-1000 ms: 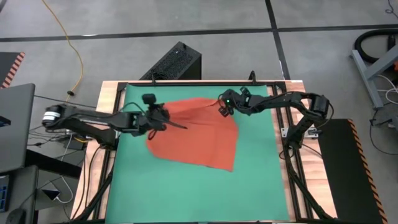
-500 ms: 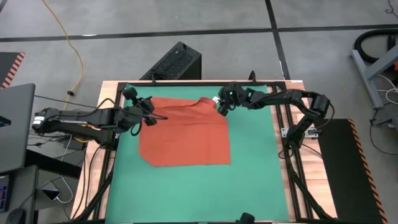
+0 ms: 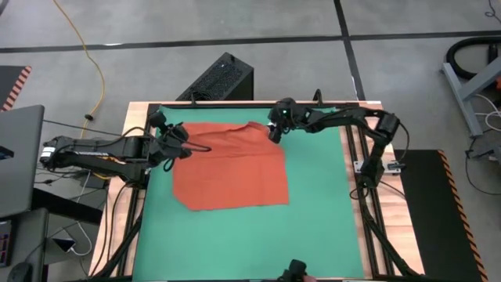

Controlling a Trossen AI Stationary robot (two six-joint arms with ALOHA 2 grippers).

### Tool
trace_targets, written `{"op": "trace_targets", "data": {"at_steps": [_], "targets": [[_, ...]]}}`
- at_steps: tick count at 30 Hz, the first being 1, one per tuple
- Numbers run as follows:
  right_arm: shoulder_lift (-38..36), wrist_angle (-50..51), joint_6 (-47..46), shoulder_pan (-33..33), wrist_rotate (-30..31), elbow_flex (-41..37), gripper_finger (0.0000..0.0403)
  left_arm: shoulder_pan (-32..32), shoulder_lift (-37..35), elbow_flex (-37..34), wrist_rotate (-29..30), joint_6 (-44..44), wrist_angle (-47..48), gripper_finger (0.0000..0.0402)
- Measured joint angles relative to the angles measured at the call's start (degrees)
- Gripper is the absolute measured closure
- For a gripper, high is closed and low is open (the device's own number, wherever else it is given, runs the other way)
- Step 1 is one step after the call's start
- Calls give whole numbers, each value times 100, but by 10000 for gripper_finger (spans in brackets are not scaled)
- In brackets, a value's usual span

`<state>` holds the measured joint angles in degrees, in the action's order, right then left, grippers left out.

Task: Roll towel
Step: Fold the orange towel

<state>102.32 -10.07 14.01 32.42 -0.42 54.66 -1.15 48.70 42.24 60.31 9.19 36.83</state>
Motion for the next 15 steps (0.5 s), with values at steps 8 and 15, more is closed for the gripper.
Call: {"op": "trace_targets", "data": {"at_steps": [8,15], "targets": [[699,913,58,-41,18,993,186,4,3,0,-30,89,21,401],[911,1466,120,-17,33,1331,186,13,3,0,-138,99,20,401]]}}
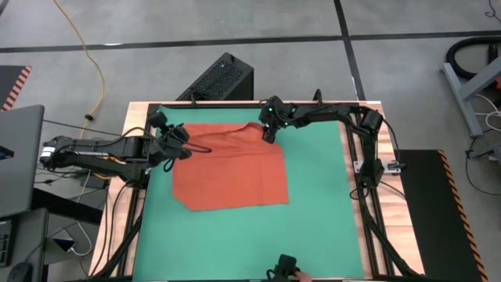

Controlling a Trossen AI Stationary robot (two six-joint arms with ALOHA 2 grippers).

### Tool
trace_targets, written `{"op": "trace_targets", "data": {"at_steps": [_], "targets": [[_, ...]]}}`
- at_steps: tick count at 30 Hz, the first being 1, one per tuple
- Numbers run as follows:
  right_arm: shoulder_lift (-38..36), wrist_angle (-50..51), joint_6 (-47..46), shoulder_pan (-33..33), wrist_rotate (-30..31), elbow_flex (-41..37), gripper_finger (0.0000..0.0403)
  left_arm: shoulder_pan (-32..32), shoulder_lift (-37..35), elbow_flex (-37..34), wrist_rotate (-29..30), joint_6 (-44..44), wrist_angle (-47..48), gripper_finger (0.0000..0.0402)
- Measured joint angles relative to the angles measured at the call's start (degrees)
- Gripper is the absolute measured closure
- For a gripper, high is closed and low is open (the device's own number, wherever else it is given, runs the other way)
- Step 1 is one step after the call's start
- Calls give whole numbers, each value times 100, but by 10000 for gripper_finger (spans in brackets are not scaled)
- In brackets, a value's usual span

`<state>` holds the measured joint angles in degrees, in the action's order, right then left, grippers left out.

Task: Roll towel
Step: Fold the orange towel, then roll the orange towel

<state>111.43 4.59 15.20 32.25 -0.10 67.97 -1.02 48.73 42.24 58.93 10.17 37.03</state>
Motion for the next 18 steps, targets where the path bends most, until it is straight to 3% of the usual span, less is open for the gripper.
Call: {"op": "trace_targets", "data": {"at_steps": [6,10,14,18], "targets": [[44,160,33,4,4,-5,211,4,0,2,-12,-13,1,401],[47,252,34,15,4,-5,279,7,0,0,-12,-11,1,401],[47,279,55,15,6,-3,377,7,0,0,-10,-11,-1,401],[-67,332,46,-19,56,114,393,7,0,0,-10,-11,-32,401]]}}
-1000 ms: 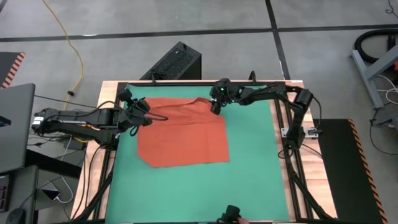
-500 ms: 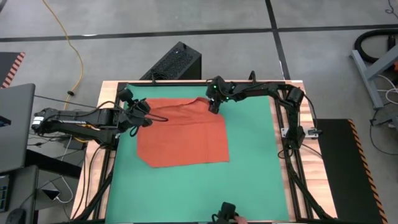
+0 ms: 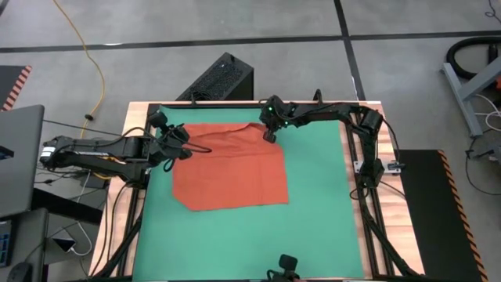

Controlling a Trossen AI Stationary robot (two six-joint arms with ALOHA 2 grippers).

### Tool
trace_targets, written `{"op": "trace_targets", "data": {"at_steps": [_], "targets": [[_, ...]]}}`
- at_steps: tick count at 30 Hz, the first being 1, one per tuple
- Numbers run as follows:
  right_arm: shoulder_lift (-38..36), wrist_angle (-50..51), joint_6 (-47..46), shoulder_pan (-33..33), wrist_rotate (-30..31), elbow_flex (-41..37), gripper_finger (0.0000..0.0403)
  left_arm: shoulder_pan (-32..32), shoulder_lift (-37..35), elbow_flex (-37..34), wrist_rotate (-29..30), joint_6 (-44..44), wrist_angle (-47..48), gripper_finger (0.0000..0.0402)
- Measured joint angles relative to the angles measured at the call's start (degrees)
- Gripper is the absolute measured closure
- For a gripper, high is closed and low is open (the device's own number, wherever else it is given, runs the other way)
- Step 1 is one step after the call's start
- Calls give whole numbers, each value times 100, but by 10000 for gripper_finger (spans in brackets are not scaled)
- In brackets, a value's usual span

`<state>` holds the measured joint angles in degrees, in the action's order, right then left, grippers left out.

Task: Roll towel
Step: Roll the orange towel, then fold the orange towel

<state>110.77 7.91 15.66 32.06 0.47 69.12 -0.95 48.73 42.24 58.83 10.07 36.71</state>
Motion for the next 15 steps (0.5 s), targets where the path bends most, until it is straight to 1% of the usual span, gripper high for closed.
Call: {"op": "trace_targets", "data": {"at_steps": [4,8,11,15], "targets": [[-342,176,32,-82,392,181,397,0,0,2,5,1,-139,401],[-747,438,127,-108,435,232,394,0,0,0,87,61,-171,401],[-829,495,408,-76,324,237,361,0,0,0,89,56,-172,401],[-512,403,568,-35,-151,237,293,0,0,0,63,26,-173,401]]}}
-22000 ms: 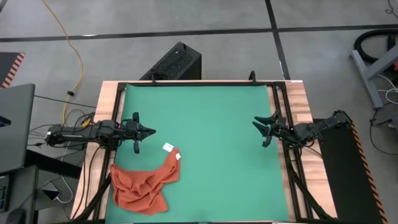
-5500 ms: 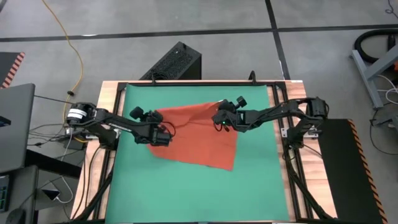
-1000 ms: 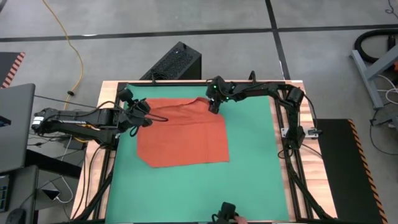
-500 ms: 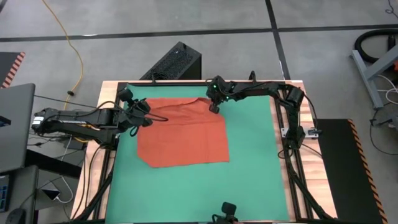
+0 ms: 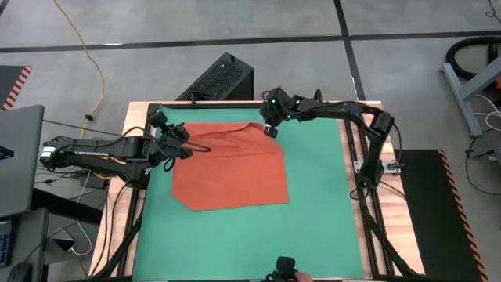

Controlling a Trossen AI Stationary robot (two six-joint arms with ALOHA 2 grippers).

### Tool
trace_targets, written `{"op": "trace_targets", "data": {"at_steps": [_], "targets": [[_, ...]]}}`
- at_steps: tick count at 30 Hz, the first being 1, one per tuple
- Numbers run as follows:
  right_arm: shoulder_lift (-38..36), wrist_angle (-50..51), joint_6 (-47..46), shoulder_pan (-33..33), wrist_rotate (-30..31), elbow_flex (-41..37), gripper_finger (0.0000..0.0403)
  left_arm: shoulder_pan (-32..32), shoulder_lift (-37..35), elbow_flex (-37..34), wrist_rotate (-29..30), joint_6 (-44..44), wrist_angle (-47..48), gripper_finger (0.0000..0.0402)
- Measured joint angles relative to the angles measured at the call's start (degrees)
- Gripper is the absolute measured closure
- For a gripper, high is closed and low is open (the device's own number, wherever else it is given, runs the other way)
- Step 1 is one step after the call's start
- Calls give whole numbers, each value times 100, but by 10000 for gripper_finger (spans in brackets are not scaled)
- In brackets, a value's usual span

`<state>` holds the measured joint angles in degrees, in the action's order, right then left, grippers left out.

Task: Roll towel
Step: Fold the orange towel

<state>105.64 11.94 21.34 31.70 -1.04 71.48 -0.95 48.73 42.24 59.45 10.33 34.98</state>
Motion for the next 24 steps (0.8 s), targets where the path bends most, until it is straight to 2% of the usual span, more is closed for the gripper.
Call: {"op": "trace_targets", "data": {"at_steps": [5,9,13,19,24], "targets": [[548,-276,-28,-18,-56,-7,206,0,0,0,-50,-4,4,401],[722,-364,15,-6,62,42,174,0,0,0,-52,-4,4,401],[722,-528,105,55,90,61,180,0,0,1,-51,-5,7,401],[910,-622,105,89,-168,255,210,0,0,1,-57,-40,6,401],[1486,25,91,52,-230,919,220,2,0,0,-65,-39,29,401]]}}
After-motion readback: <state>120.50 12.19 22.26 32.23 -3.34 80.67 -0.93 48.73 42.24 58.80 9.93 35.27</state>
